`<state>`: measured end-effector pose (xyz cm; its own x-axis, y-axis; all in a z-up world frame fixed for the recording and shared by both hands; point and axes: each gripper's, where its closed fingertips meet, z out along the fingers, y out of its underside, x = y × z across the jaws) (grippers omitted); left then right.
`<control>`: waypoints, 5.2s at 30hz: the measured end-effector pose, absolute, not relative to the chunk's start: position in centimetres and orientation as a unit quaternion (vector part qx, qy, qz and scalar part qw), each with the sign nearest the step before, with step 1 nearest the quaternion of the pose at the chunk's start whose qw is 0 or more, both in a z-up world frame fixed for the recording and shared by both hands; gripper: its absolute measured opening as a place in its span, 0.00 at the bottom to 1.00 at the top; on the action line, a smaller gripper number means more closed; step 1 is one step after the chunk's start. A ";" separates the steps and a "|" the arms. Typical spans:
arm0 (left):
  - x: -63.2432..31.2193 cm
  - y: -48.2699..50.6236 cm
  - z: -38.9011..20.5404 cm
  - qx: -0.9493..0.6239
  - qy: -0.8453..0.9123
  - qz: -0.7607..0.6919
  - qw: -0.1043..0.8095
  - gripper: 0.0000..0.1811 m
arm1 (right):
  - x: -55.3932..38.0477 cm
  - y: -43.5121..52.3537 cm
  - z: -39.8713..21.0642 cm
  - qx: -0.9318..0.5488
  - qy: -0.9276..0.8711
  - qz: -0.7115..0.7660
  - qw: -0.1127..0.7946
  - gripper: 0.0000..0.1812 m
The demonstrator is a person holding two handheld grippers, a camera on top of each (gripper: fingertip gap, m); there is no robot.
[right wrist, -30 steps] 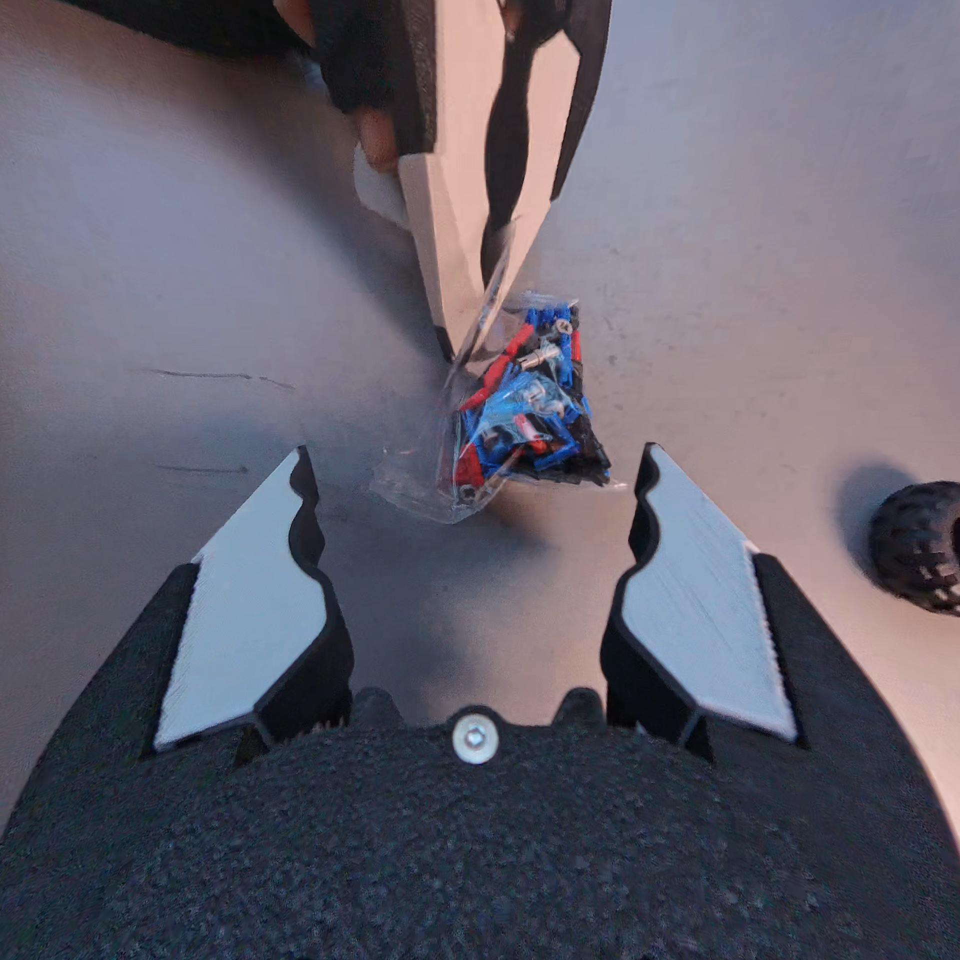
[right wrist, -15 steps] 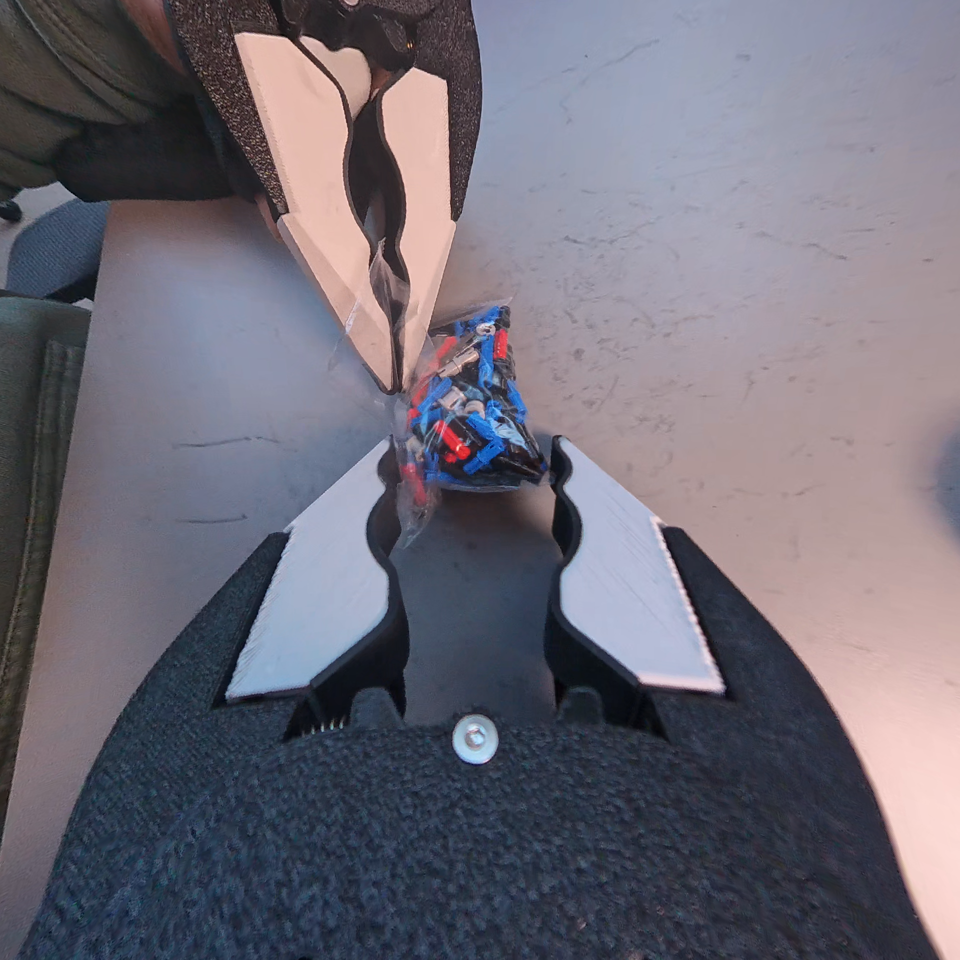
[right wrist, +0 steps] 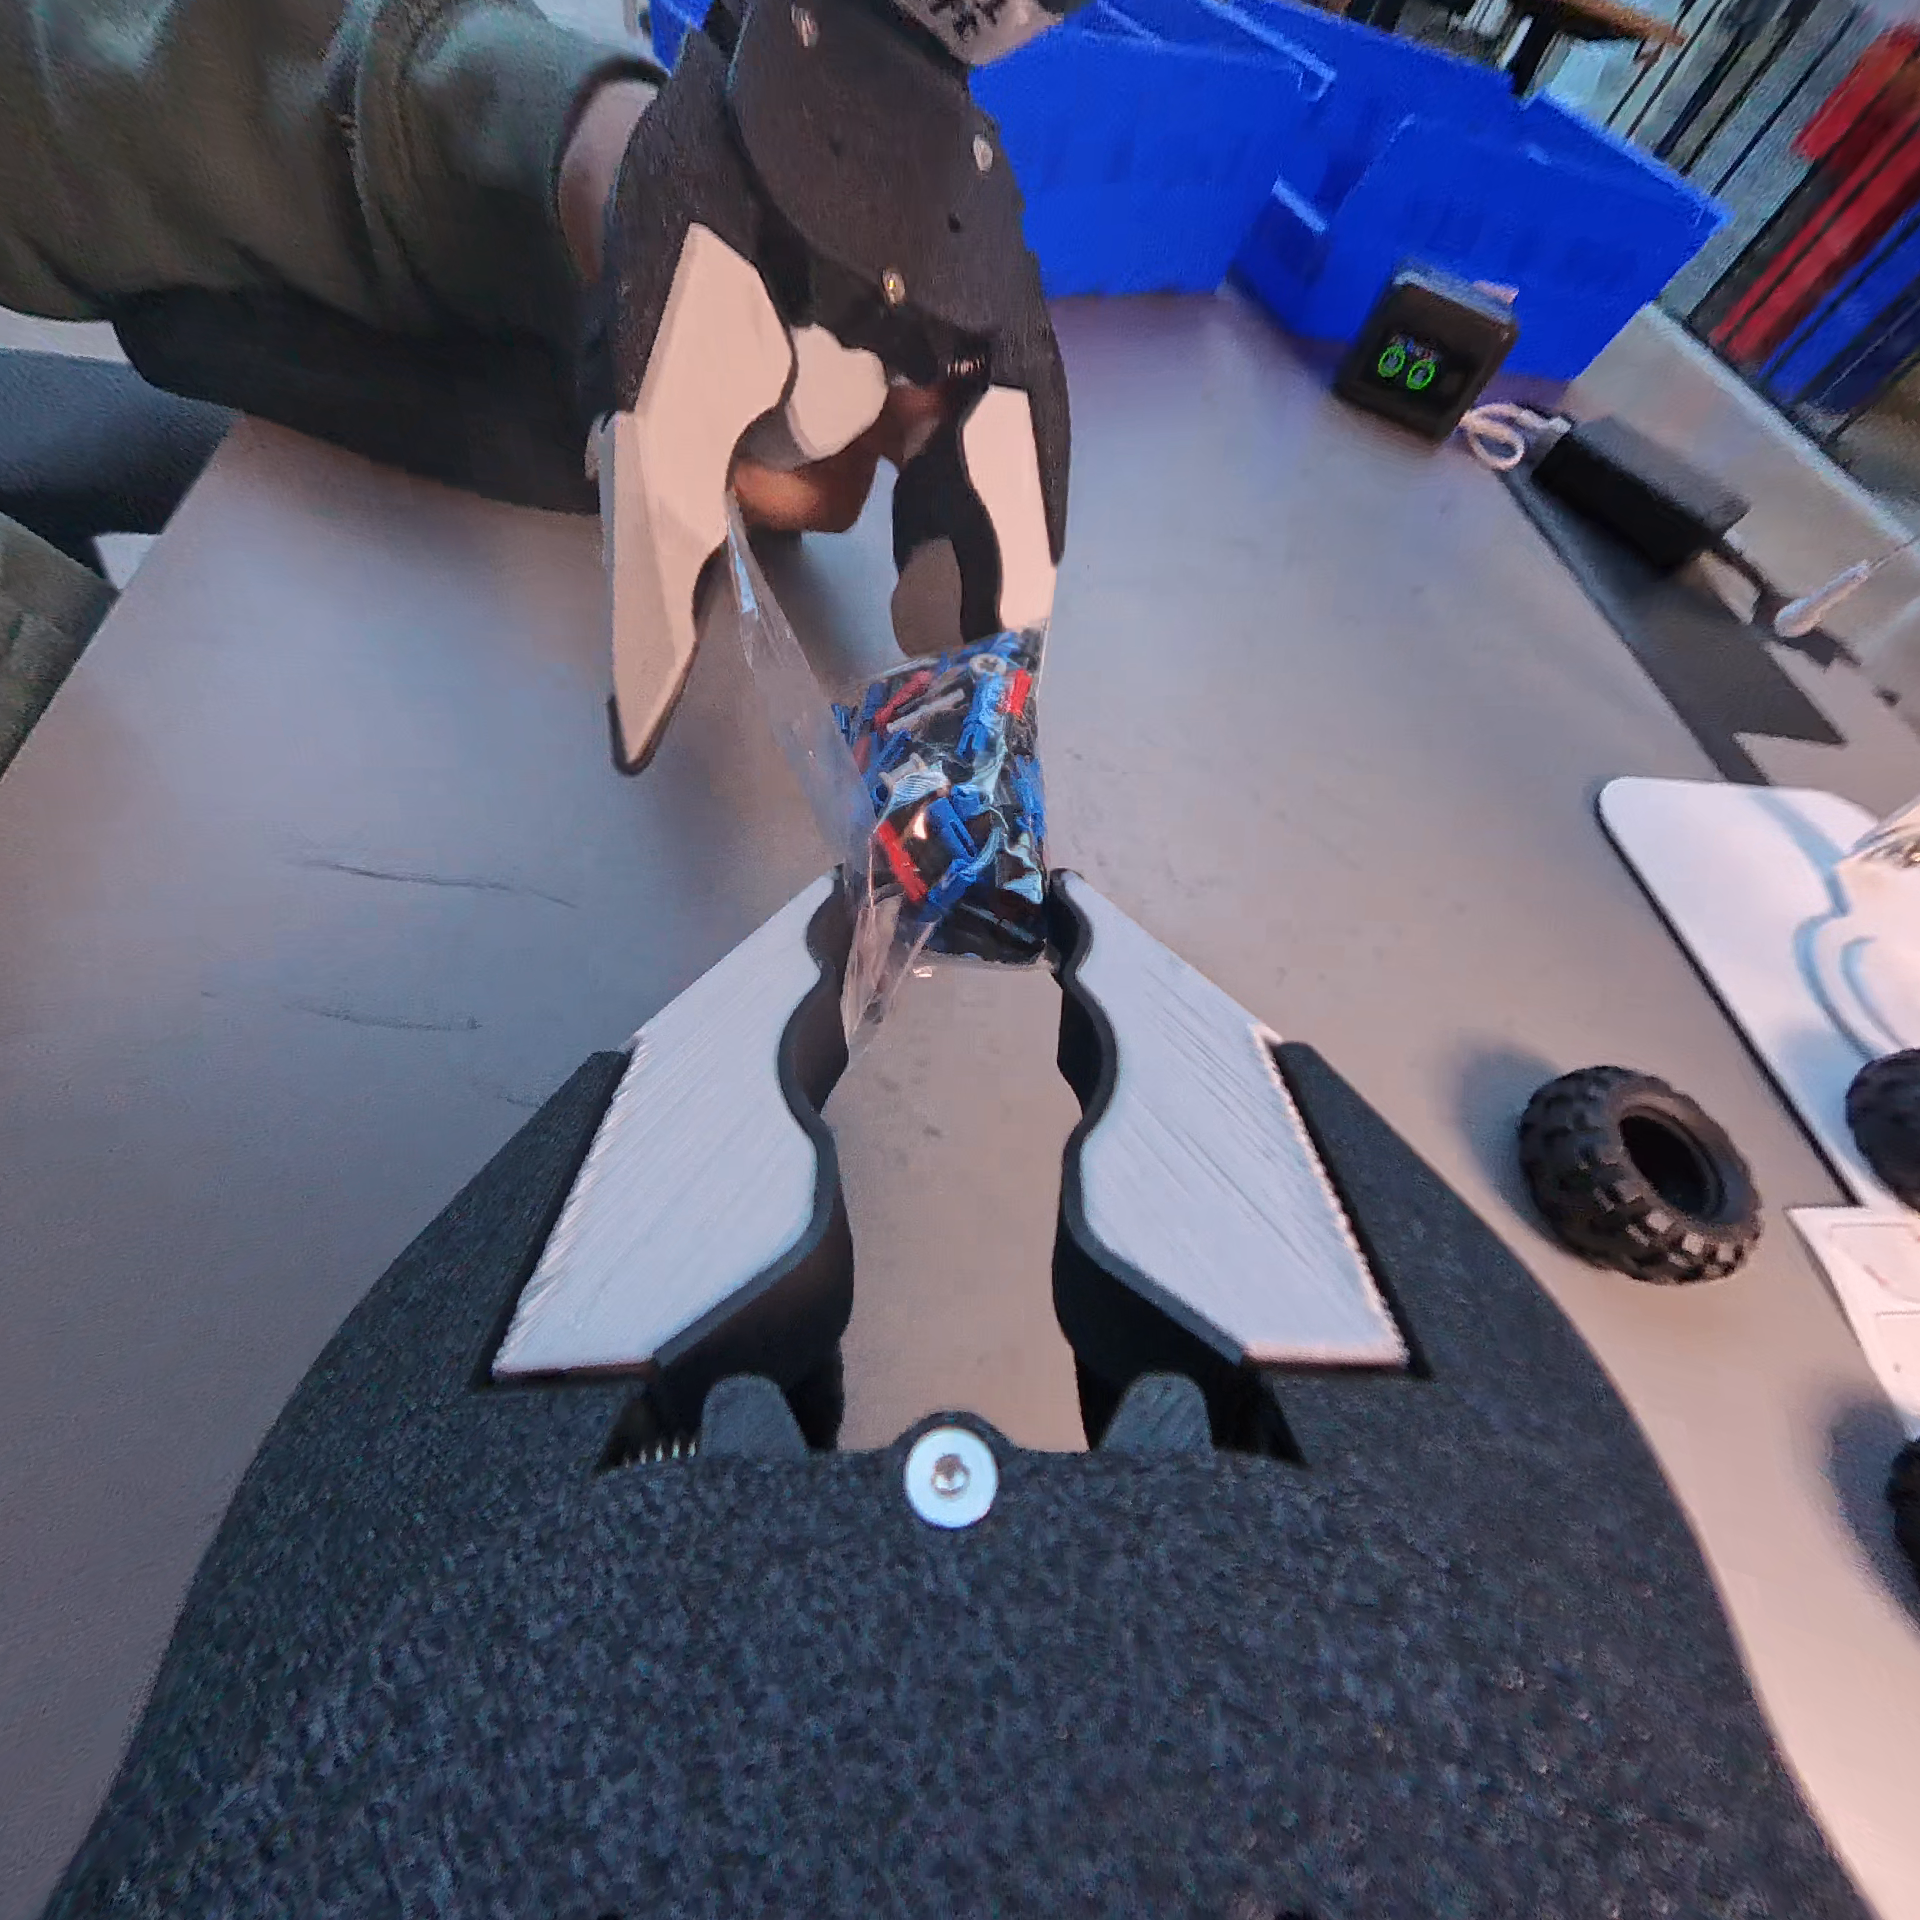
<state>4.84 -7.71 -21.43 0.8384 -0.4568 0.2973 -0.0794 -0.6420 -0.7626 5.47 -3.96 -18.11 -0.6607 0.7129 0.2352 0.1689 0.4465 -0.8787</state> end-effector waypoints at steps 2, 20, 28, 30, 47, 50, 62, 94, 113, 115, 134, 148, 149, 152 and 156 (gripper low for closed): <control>5.8 -7.2 -20.8 -0.862 0.186 -0.221 0.417 0.51 | 5.7 -4.5 -17.6 -0.262 -0.793 0.445 0.322 0.20; 7.8 -7.4 -15.9 -0.769 0.249 -0.235 0.540 0.12 | 7.1 -7.8 -14.2 -0.258 -0.734 0.558 0.288 0.32; 7.9 -7.7 -13.6 -0.735 0.199 -0.325 0.561 0.12 | 7.1 -7.6 -13.1 -0.228 -0.739 0.522 0.361 0.48; 8.4 -7.9 -13.6 -0.731 0.202 -0.341 0.556 0.12 | 6.7 -7.8 -13.0 -0.232 -0.734 0.515 0.377 0.45; 8.2 -7.8 -15.0 -0.755 0.226 -0.280 0.548 0.27 | 7.1 -7.5 -14.5 -0.265 -0.733 0.551 0.299 0.16; 7.8 -7.5 -14.6 -0.753 0.210 -0.282 0.556 0.20 | 7.2 -7.8 -14.9 -0.260 -0.739 0.549 0.291 0.15; 7.6 -7.8 -13.6 -0.737 0.241 -0.231 0.588 0.11 | 7.0 -7.8 -13.8 -0.284 -0.709 0.584 0.274 0.18; 6.0 -6.5 -18.4 -0.833 0.166 -0.241 0.470 0.11 | 6.4 -5.4 -18.6 -0.349 -0.770 0.491 0.210 0.14; 2.2 -5.1 -17.7 -0.835 0.150 -0.093 0.521 0.10 | 12.5 26.5 -20.1 -0.320 -0.810 -0.269 0.411 0.14; 2.6 -5.3 -17.9 -0.836 0.161 -0.087 0.518 0.10 | 13.0 25.9 -21.6 -0.293 -0.826 -0.274 0.395 0.14; 3.0 -5.5 -18.2 -0.833 0.144 -0.141 0.515 0.10 | 12.8 20.5 -18.6 -0.548 -0.735 0.226 0.329 0.50; 1.0 -5.3 -16.6 -0.814 0.104 -0.118 0.559 0.20 | 15.8 31.0 -9.3 -0.608 -0.462 0.251 0.596 0.17; 1.0 -5.3 -16.6 -0.814 0.103 -0.118 0.559 0.21 | 16.1 32.5 -9.5 -0.621 -0.457 0.243 0.588 0.22; 1.0 -5.2 -16.9 -0.816 0.103 -0.117 0.556 0.21 | 16.9 37.8 -10.8 -0.669 -0.448 0.209 0.555 0.34; 1.1 -5.0 -17.6 -0.823 0.106 -0.118 0.546 0.21 | 17.8 43.7 -13.8 -0.748 -0.420 0.184 0.481 0.44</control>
<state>1.14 -5.04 -17.55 0.9497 -0.3032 0.0783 -0.0455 -0.3809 -0.9235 17.76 43.74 -13.85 0.5802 0.8042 0.1287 0.4504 -0.1852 -0.8734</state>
